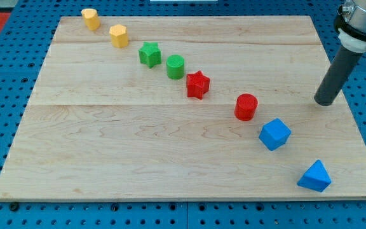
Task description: Move the blue triangle towards bottom center
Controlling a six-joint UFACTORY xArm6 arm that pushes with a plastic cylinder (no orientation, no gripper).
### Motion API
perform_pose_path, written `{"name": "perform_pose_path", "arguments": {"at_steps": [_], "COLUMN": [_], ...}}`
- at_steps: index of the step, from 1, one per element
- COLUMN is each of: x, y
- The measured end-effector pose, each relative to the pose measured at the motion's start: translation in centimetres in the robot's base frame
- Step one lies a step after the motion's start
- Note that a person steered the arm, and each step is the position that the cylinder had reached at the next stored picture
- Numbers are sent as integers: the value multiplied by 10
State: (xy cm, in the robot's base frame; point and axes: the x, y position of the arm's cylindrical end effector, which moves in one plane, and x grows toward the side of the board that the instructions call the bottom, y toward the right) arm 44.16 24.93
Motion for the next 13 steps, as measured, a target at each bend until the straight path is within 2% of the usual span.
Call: {"name": "perform_pose_path", "arguments": {"at_steps": [3, 4, 5, 6, 7, 8, 9, 10, 11, 12, 13], "x": [-2, -18, -1, 46, 115, 176, 174, 149, 121, 91, 119], "y": [-1, -1, -12, 38, 72, 22, -48, -120, -78, -65, -124]}}
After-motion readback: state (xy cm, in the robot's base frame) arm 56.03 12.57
